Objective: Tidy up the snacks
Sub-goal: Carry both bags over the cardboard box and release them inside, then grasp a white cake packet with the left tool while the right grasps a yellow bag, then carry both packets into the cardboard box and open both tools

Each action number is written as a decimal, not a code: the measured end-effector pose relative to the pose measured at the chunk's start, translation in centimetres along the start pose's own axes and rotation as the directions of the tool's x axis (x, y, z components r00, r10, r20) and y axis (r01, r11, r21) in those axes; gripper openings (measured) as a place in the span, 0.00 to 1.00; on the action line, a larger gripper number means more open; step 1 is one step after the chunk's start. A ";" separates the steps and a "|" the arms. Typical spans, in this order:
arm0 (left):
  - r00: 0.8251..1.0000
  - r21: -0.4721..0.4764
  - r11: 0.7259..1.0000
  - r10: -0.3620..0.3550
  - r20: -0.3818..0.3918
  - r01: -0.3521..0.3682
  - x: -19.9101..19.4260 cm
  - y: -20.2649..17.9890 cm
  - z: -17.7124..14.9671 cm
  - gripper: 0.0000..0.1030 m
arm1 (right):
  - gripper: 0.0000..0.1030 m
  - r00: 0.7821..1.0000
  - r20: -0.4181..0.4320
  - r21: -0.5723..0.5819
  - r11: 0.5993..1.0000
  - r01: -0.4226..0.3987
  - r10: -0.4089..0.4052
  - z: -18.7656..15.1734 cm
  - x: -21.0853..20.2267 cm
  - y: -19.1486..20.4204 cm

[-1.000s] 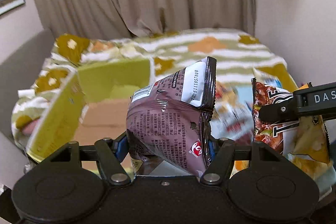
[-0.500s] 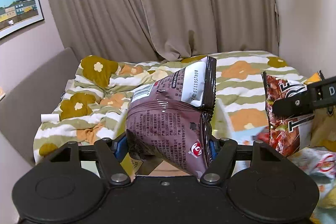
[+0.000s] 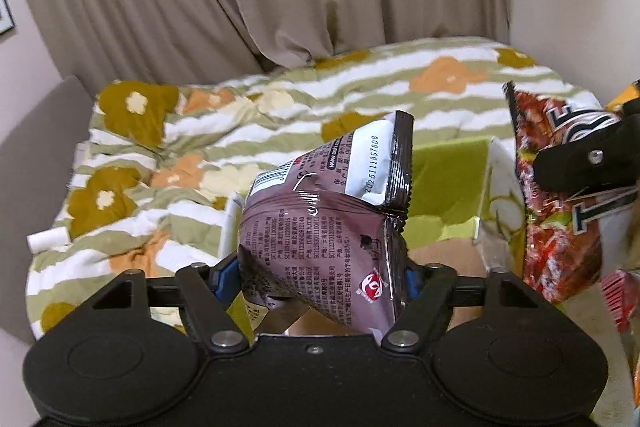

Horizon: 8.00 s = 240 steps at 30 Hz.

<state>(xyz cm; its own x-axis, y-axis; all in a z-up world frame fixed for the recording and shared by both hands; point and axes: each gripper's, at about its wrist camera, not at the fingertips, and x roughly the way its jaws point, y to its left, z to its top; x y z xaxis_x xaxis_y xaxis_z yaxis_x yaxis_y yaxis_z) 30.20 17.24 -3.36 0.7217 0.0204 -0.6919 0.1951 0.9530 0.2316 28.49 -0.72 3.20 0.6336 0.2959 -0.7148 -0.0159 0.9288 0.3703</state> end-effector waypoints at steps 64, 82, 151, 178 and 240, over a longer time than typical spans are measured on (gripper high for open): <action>0.995 -0.218 0.976 0.033 0.092 -0.012 -9.2 6.7 -1.5 0.99 | 1.00 0.995 0.051 -0.156 0.983 0.096 -0.089 -1.1 -0.6 5.3; 0.978 -0.165 0.980 -0.076 0.195 0.109 -16.6 -3.2 -1.9 0.99 | 1.00 0.974 0.185 -0.044 0.989 0.144 -0.134 -6.2 -13.9 -2.9; 0.875 -0.060 0.897 -0.440 -0.204 0.437 -2.7 -29.9 -8.6 0.81 | 0.94 0.968 -0.150 0.358 0.902 0.243 -0.201 -19.2 -12.4 -32.6; 0.870 -0.055 0.878 -0.478 -0.122 0.475 -7.0 -30.5 -7.2 0.72 | 0.65 0.989 -0.044 0.396 0.906 0.150 -0.145 -18.6 -14.4 -33.7; 0.988 -0.178 0.972 -0.153 0.005 0.151 -9.6 3.0 -10.2 1.00 | 0.65 1.000 -0.020 -0.072 0.997 0.011 -0.013 -9.1 -4.6 1.4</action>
<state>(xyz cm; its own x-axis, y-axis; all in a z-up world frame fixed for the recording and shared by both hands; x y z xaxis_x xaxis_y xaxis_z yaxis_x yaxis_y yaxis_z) 17.11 23.03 -3.03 0.6865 -0.1266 -0.7160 0.1801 0.9836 -0.0012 18.55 1.26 1.65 0.6179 0.2886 -0.7313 -0.0644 0.9456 0.3188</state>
